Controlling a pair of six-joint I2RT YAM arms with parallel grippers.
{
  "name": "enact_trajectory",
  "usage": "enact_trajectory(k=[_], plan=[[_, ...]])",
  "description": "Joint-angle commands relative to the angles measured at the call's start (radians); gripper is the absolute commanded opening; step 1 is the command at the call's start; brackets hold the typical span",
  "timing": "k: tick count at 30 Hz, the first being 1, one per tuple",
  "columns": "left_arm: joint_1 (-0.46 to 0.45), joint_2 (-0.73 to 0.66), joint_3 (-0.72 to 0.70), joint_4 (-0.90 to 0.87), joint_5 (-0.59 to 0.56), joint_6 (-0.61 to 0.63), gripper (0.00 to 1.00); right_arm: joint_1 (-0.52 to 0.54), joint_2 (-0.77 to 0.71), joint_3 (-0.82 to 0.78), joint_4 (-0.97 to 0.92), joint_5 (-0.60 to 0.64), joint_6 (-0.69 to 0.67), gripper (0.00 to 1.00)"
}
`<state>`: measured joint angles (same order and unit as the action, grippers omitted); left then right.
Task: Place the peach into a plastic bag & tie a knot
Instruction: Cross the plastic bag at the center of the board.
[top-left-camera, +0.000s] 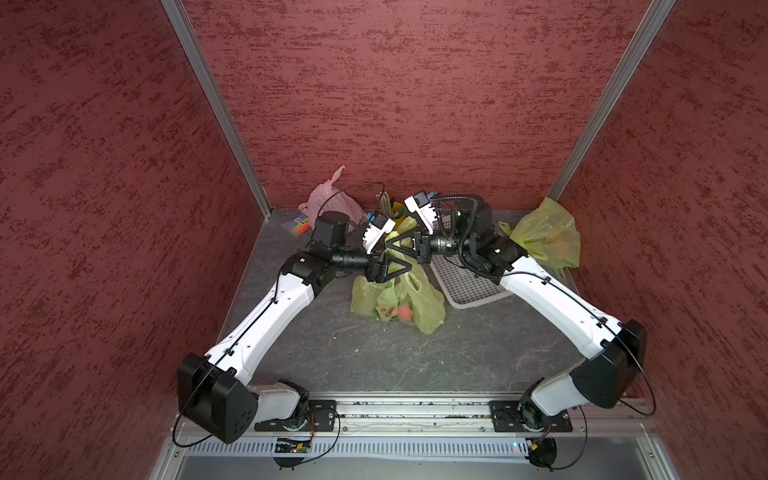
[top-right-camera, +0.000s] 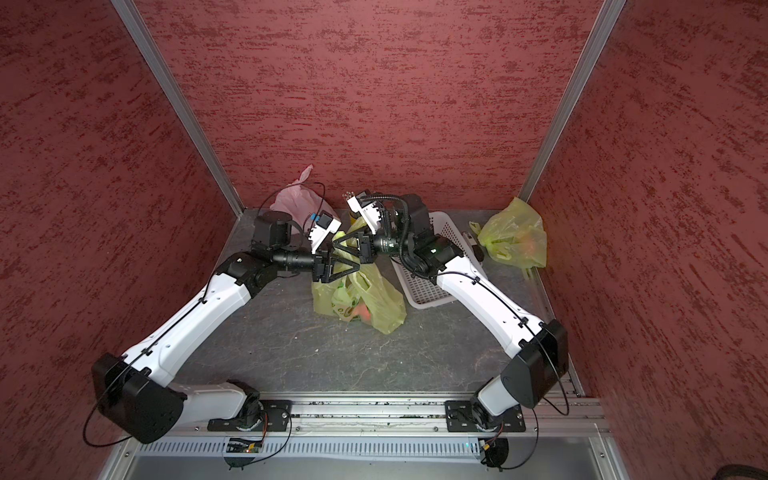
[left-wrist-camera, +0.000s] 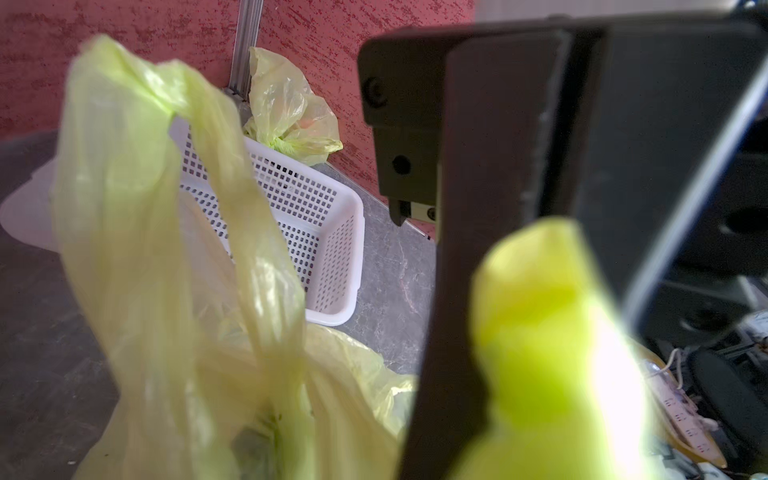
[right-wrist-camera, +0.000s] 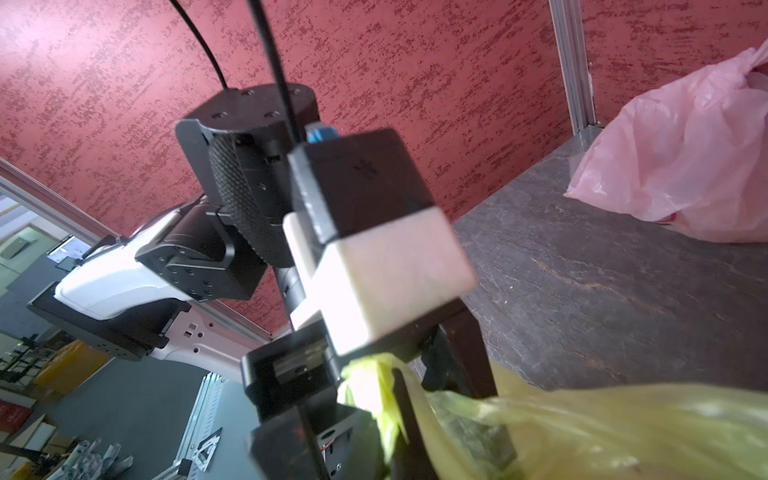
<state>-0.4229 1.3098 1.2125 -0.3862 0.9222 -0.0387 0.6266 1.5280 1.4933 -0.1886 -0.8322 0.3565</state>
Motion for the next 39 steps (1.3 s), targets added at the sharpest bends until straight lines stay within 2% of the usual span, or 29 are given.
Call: enact_trajectory(k=[1,4,12,15,21,23,24,27,32,35,39], plan=[[-0.005,-0.027,-0.026,0.070,0.011,-0.027,0.56,0.002,-0.005,-0.017,0.069,-0.044,0.038,0.00],[-0.005,-0.042,-0.054,0.129,0.001,-0.065,0.52,0.003,-0.003,-0.028,0.076,-0.053,0.050,0.00],[-0.004,-0.061,-0.085,0.233,-0.032,-0.114,0.51,0.002,-0.009,-0.060,0.090,-0.068,0.075,0.00],[-0.008,-0.057,-0.087,0.240,-0.029,-0.118,0.45,0.003,-0.012,-0.068,0.099,-0.070,0.084,0.00],[-0.013,-0.065,-0.104,0.255,-0.041,-0.121,0.18,0.002,-0.016,-0.076,0.100,-0.079,0.094,0.00],[-0.013,-0.067,-0.106,0.252,-0.052,-0.121,0.02,0.002,-0.022,-0.074,0.077,-0.072,0.082,0.00],[-0.013,-0.067,-0.105,0.248,-0.054,-0.118,0.00,0.001,-0.026,-0.071,0.064,-0.061,0.073,0.01],[-0.014,-0.066,-0.108,0.232,-0.060,-0.109,0.00,-0.005,-0.060,-0.055,0.007,0.014,0.049,0.26],[-0.013,-0.074,-0.111,0.209,-0.065,-0.097,0.00,-0.066,-0.136,-0.016,-0.087,0.249,0.083,0.55],[-0.011,-0.081,-0.113,0.207,-0.064,-0.097,0.00,-0.077,-0.129,0.032,-0.168,0.374,0.090,0.64],[-0.011,-0.080,-0.109,0.201,-0.061,-0.095,0.00,-0.077,-0.055,0.074,-0.203,0.339,0.107,0.76]])
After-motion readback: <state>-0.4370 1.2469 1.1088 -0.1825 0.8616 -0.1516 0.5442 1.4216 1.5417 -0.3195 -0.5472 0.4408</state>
